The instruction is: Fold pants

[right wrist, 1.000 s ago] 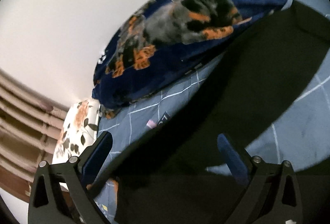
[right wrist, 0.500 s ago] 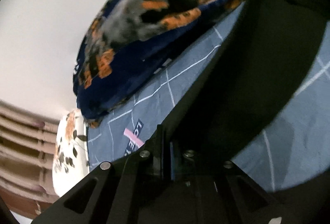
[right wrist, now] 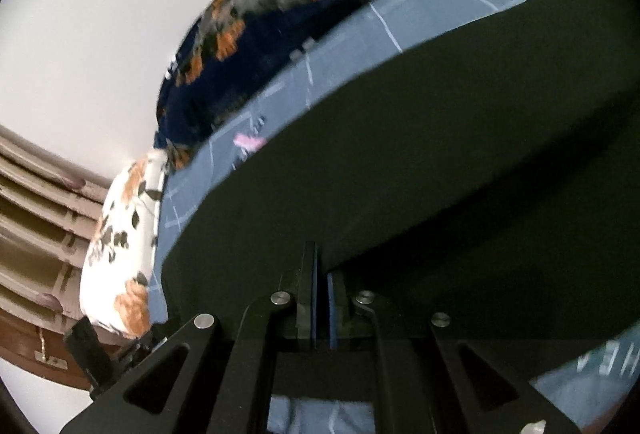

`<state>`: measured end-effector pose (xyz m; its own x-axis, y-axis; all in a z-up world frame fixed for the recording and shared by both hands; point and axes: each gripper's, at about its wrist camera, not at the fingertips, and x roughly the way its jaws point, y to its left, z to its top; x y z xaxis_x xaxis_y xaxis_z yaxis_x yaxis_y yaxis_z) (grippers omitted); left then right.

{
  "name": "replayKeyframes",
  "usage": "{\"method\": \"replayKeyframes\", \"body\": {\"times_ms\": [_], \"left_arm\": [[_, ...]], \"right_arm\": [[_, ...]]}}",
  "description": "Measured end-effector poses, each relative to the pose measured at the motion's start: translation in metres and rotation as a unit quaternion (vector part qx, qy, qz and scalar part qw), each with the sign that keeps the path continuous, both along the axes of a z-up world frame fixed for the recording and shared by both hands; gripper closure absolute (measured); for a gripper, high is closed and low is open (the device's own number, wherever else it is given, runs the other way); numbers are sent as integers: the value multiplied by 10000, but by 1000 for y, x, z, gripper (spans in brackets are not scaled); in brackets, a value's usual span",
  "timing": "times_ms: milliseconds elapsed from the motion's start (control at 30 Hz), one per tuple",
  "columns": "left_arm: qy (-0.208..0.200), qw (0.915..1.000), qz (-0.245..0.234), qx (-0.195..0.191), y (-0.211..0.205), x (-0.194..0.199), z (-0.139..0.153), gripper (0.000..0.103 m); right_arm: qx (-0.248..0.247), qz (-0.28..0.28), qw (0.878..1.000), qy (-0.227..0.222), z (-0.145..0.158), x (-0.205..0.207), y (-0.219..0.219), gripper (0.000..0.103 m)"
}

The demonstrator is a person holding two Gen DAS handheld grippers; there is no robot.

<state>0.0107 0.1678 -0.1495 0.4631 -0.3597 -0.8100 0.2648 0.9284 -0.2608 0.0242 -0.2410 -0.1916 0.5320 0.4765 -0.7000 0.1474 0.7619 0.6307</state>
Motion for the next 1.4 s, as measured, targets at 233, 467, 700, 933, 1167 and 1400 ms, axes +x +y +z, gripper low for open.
{"method": "replayKeyframes", "body": {"times_ms": [233, 467, 700, 933, 1167, 1400], "left_arm": [[44, 9998, -19, 202, -3, -16, -4, 89], [71, 9997, 34, 249, 2, -22, -9, 88], [-3, 9989, 17, 472, 2, -30, -9, 84], [79, 9962, 339, 795, 16, -39, -3, 48], [-725, 9909, 963, 593, 32, -50, 43, 44], [-246, 9980, -243, 528, -65, -21, 10, 47]], "right_arm": [[77, 22, 9995, 313, -23, -29, 4, 97], [328, -4, 9974, 638, -44, -45, 7, 97], [324, 15, 9969, 717, -49, -50, 14, 97], [331, 31, 9968, 731, -50, -51, 16, 98], [431, -1, 9967, 691, -55, -53, 13, 98], [510, -30, 9967, 632, -57, -54, 13, 98]]}}
